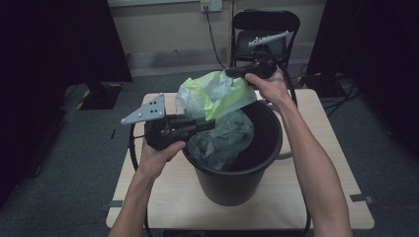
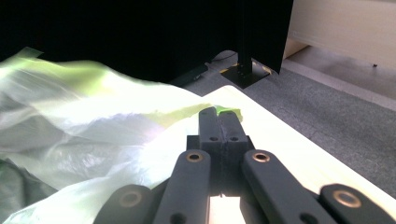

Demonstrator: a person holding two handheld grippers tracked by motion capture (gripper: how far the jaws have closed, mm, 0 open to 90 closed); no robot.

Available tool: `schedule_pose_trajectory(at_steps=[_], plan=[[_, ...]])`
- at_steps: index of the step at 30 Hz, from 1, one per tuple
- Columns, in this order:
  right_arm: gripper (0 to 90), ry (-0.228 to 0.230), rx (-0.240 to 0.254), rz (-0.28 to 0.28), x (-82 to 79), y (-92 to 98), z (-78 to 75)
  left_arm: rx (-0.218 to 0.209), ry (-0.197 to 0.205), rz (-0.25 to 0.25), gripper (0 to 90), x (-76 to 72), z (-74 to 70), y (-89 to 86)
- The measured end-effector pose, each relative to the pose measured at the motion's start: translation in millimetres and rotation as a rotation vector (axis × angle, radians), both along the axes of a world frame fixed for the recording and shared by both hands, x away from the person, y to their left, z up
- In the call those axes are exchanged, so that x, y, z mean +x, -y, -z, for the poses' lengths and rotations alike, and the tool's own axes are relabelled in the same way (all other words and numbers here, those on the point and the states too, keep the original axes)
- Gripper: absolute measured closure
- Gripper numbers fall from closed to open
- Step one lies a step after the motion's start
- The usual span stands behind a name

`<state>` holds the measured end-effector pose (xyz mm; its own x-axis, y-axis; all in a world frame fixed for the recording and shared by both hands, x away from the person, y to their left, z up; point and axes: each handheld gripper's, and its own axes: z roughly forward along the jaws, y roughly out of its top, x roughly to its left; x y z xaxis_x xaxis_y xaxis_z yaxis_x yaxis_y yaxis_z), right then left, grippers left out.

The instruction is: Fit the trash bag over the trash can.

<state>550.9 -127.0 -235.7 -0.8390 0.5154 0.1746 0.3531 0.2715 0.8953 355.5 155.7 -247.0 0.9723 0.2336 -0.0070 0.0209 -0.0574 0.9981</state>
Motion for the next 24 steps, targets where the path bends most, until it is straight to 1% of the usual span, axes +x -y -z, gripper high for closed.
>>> schedule_pose_trajectory(at_steps=[1, 2, 3, 4, 5, 7, 9, 11, 12, 13, 14, 15, 17, 18, 19, 20, 21, 22, 23, 24], plan=[[90.0, -0.011, 0.001, 0.006, 7.3, -0.2, 3.4, 0.002, 0.018, -0.002, 88.4, -7.3, -2.0, 0.5], [90.0, -0.013, 0.001, 0.008, 9.0, 0.0, 4.2, 0.006, 0.027, -0.004, 88.4, -11.2, -3.1, 0.3], [90.0, -0.016, -0.003, 0.015, 12.1, 0.4, 5.9, -0.005, 0.032, -0.004, 88.4, -14.3, -4.0, 0.1], [90.0, -0.016, -0.003, 0.015, 12.1, 0.4, 5.9, -0.005, 0.032, -0.004, 88.6, -14.3, -4.0, 0.1], [90.0, -0.033, 0.007, 0.027, 18.8, 3.0, 10.5, -0.029, 0.041, 0.004, 88.7, -19.3, -7.0, -2.3], [90.0, -0.048, 0.017, 0.038, 24.1, 5.3, 14.9, -0.04, 0.061, -0.01, 88.8, -24.6, -11.8, -5.1], [90.0, -0.063, 0.026, 0.048, 30.3, 7.3, 20.5, -0.052, 0.074, -0.001, 88.9, -29.2, -16.0, -7.5], [90.0, -0.079, 0.028, 0.059, 37.2, 9.7, 26.7, -0.057, 0.084, 0.001, 89.1, -34.4, -18.9, -9.7], [90.0, -0.079, 0.028, 0.059, 37.2, 9.7, 26.7, -0.057, 0.084, 0.001, 89.1, -34.4, -18.9, -9.7], [90.0, -0.09, 0.036, 0.07, 42.3, 13.1, 31.6, -0.063, 0.097, 0.006, 89.4, -40.3, -20.4, -11.9], [90.0, -0.09, 0.036, 0.07, 42.3, 13.1, 31.6, -0.063, 0.097, 0.006, 89.5, -40.3, -20.4, -11.9], [90.0, -0.105, 0.043, 0.093, 47.4, 17.7, 36.7, -0.099, 0.089, 0.053, 89.6, -44.4, -21.0, -15.7], [90.0, -0.115, 0.049, 0.112, 50.3, 21.2, 40.3, -0.097, 0.096, 0.04, 89.7, -48.6, -21.5, -18.4], [90.0, -0.115, 0.049, 0.112, 50.3, 21.2, 40.3, -0.097, 0.096, 0.04, 89.7, -48.6, -21.5, -18.4], [90.0, -0.124, 0.053, 0.147, 53.8, 25.5, 45.7, -0.091, 0.095, 0.039, 89.7, -50.7, -21.5, -18.9], [90.0, -0.128, 0.061, 0.155, 54.8, 26.6, 47.6, -0.091, 0.095, 0.039, 89.7, -50.7, -21.5, -18.9], [90.0, -0.123, 0.06, 0.17, 54.9, 27.1, 48.5, -0.061, 0.102, 0.033, 89.7, -50.8, -21.5, -16.3], [90.0, -0.119, 0.063, 0.169, 54.5, 26.9, 48.7, -0.061, 0.102, 0.033, 89.5, -50.8, -21.5, -16.3], [90.0, -0.119, 0.063, 0.169, 54.5, 26.9, 48.7, -0.067, 0.088, 0.057, 89.5, -49.0, -21.1, -15.6], [90.0, -0.107, 0.07, 0.152, 51.8, 26.0, 47.0, -0.068, 0.085, 0.059, 81.0, -47.7, -20.9, -15.2]])
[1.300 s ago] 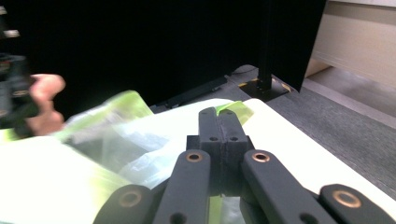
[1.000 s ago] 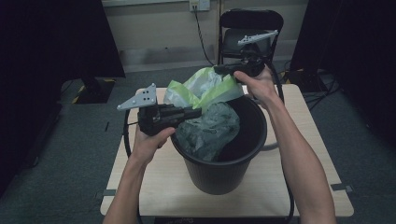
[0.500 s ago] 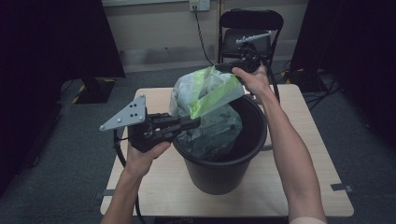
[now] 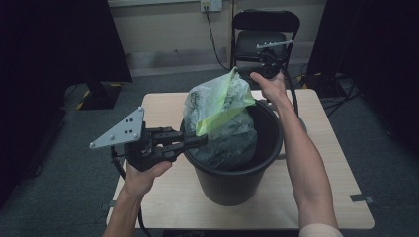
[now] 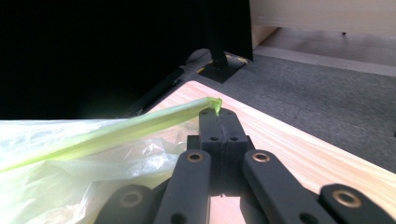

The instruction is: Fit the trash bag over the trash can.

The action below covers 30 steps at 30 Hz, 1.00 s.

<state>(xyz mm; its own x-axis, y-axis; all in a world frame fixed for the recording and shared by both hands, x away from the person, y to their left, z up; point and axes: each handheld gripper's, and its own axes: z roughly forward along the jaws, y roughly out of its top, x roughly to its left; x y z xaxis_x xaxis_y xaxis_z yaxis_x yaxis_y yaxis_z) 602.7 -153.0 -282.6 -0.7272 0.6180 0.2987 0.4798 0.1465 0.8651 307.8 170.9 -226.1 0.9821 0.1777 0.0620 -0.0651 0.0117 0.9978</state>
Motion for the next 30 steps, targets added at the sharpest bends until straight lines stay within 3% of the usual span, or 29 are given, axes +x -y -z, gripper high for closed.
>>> schedule_pose_trajectory(at_steps=[3, 6, 9, 13, 18, 21, 24, 25, 26, 27, 30], plan=[[90.0, 0.023, 0.006, -0.025, -6.4, -0.7, -5.1, 0.013, 0.002, -0.07, 65.1, 2.9, -1.1, 0.9], [90.0, 0.042, 0.008, -0.046, -12.2, 0.0, -9.4, -0.001, -0.011, -0.08, 53.5, 4.8, -3.1, -1.4], [90.0, 0.061, 0.033, -0.056, -17.7, 3.0, -11.9, -0.015, -0.016, -0.076, 48.0, 5.8, -5.2, -6.8], [90.0, 0.067, 0.029, -0.05, -22.3, 7.5, -12.1, -0.026, -0.014, -0.09, 44.5, 5.0, -7.1, -12.0], [90.0, 0.067, 0.031, -0.045, -25.3, 12.9, -11.9, -0.037, -0.026, -0.118, 47.3, 10.7, -7.4, -20.6], [90.0, 0.078, 0.033, -0.054, -29.2, 10.4, -13.0, -0.033, -0.078, -0.145, 46.7, 28.6, -1.6, -22.4], [90.0, 0.081, 0.041, -0.057, -30.1, 7.5, -13.2, 0.01, -0.093, -0.205, 44.4, 41.3, 3.8, -18.9], [90.0, 0.083, 0.051, -0.064, -30.8, 3.1, -12.9, 0.031, -0.124, -0.231, 40.5, 53.5, 9.1, -15.9], [90.0, 0.083, 0.051, -0.064, -30.8, 3.1, -12.9, 0.031, -0.124, -0.231, 39.5, 53.5, 9.1, -15.9], [90.0, 0.081, 0.063, -0.067, -31.2, -2.4, -11.8, 0.04, -0.158, -0.258, 39.6, 69.3, 16.1, -15.8], [90.0, 0.084, 0.063, -0.087, -32.3, -9.6, -10.7, 0.056, -0.186, -0.282, 37.5, 81.4, 21.6, -16.4]])
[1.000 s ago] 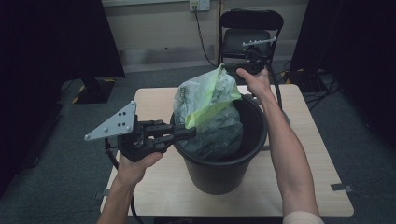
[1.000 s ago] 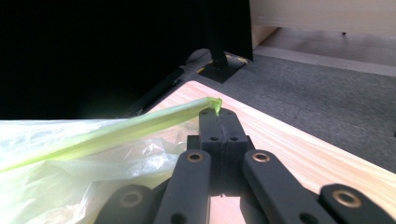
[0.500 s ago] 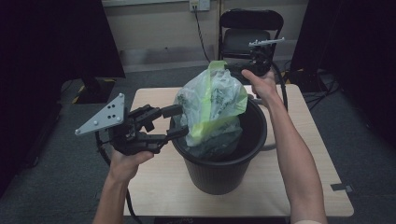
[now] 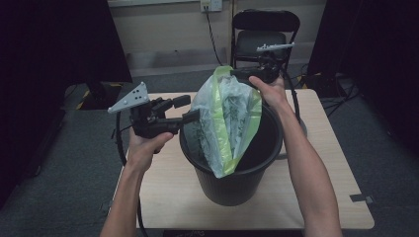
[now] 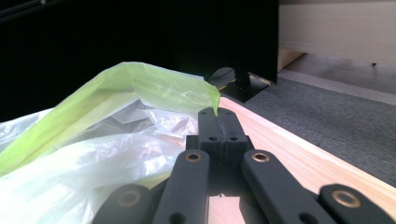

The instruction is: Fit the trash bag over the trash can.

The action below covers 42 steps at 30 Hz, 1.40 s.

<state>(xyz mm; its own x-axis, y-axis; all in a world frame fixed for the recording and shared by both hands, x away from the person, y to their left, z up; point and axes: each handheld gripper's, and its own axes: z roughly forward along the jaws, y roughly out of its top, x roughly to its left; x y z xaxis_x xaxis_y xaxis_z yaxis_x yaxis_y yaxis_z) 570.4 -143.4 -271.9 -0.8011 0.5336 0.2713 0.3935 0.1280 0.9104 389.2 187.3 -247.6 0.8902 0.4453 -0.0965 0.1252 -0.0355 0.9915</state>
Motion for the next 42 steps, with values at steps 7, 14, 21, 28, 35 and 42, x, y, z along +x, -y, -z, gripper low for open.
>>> schedule_pose_trajectory(at_steps=[7, 14, 21, 28, 35, 42], plan=[[90.0, 0.014, -0.03, -0.044, -4.7, -7.9, -2.6, 0.012, -0.096, -0.013, 36.5, 30.1, 24.2, -6.8], [88.9, 0.021, -0.044, -0.052, -9.4, -3.4, -3.5, -0.003, -0.103, -0.017, 56.9, 38.0, 36.0, -13.8], [83.6, 0.035, -0.041, -0.055, -16.6, -0.2, -7.0, 0.006, -0.119, -0.009, 90.0, 40.6, 42.7, -16.8], [88.0, 0.043, -0.046, -0.033, -20.6, 13.4, -8.2, -0.044, -0.123, -0.019, 86.8, 43.5, 44.0, -24.8], [90.0, 0.045, -0.038, -0.012, -15.6, 16.7, -12.0, -0.092, -0.137, -0.022, 43.1, 51.9, 30.9, -13.8], [85.9, 0.053, -0.045, -0.019, -14.6, 10.0, -13.2, -0.018, -0.218, 0.018, 52.1, 78.3, 31.3, 4.3]])
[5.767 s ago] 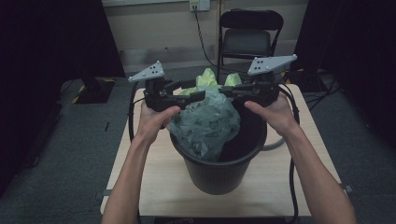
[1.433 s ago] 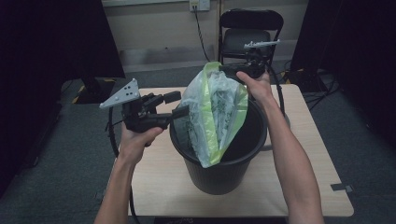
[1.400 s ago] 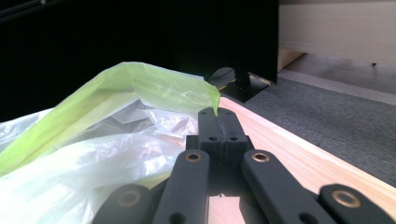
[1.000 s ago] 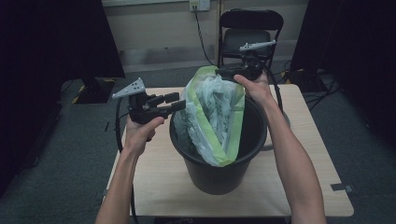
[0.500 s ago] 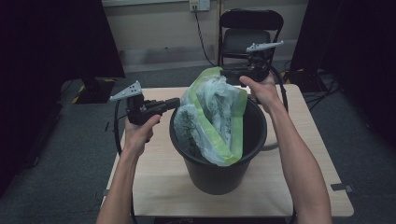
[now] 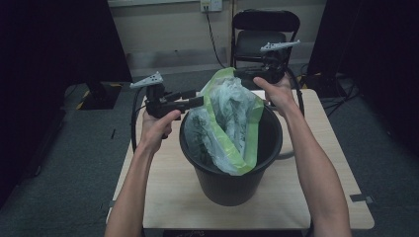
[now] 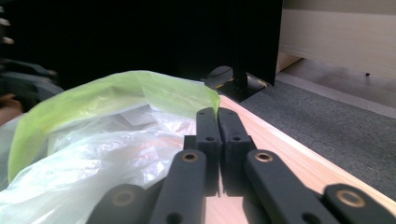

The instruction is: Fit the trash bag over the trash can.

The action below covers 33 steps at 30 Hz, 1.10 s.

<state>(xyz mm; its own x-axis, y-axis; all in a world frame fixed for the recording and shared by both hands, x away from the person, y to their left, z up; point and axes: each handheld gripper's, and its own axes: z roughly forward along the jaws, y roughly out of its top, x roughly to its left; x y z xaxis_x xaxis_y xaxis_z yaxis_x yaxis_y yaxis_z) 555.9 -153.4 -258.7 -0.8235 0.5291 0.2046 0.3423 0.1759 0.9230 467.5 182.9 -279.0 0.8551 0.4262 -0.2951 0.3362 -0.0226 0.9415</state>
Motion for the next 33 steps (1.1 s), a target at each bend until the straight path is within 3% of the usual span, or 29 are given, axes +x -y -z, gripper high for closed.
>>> schedule_pose_trajectory(at_steps=[1, 2, 3, 4, 5, 7, 11, 13, 17, 20, 22, 26, 29, 33], plan=[[76.9, 0.002, -0.001, 0.006, -0.7, 0.0, -0.5, 0.006, -0.013, 0.04, 65.7, 4.0, 3.5, -0.3], [76.9, 0.002, -0.001, 0.006, -0.7, 0.0, -0.5, 0.006, -0.013, 0.04, 71.2, 4.0, 3.5, -0.3], [69.7, 0.001, -0.016, 0.015, -3.2, 1.6, -1.7, 0.031, -0.007, 0.062, 83.3, 4.0, 7.2, -0.2], [69.7, 0.001, -0.016, 0.015, -3.2, 1.6, -1.7, 0.031, -0.007, 0.062, 87.3, 4.0, 7.2, -0.2], [64.4, 0.004, -0.016, 0.019, -8.1, 6.6, -3.4, 0.03, 0.011, 0.028, 89.4, 0.2, 8.4, -3.9], [59.9, 0.013, -0.013, 0.023, -17.1, 15.1, -6.3, 0.009, 0.025, 0.022, 89.9, -3.9, 9.7, -10.7], [57.8, 0.026, -0.007, 0.01, -30.1, 26.5, -7.9, 0.014, 0.035, -0.017, 90.0, -10.3, 13.7, -22.3], [55.4, 0.032, 0.0, -0.014, -44.2, 34.0, -6.6, -0.029, 0.027, -0.039, 90.0, -14.0, 17.0, -33.4], [51.6, 0.032, 0.0, -0.054, -55.7, 32.6, -3.2, -0.018, 0.039, -0.062, 89.9, -16.8, 16.5, -34.4], [50.4, 0.024, -0.012, -0.074, -58.0, 30.0, 0.3, -0.029, 0.04, -0.068, 89.8, -18.1, 17.1, -34.9], [50.6, 0.032, 0.007, -0.048, -58.9, 32.4, -1.0, -0.026, 0.037, -0.067, 89.8, -17.7, 17.7, -35.5], [49.9, 0.047, 0.041, -0.052, -61.1, 35.9, -8.5, -0.029, 0.033, -0.078, 89.8, -16.7, 20.0, -36.0], [49.2, 0.048, 0.028, -0.06, -61.1, 32.8, -8.9, -0.03, 0.034, -0.081, 89.8, -16.6, 19.3, -33.8], [45.2, 0.02, -0.032, -0.114, -57.2, 20.0, -0.8, -0.027, 0.032, -0.081, 89.7, -13.3, 18.3, -28.8]])
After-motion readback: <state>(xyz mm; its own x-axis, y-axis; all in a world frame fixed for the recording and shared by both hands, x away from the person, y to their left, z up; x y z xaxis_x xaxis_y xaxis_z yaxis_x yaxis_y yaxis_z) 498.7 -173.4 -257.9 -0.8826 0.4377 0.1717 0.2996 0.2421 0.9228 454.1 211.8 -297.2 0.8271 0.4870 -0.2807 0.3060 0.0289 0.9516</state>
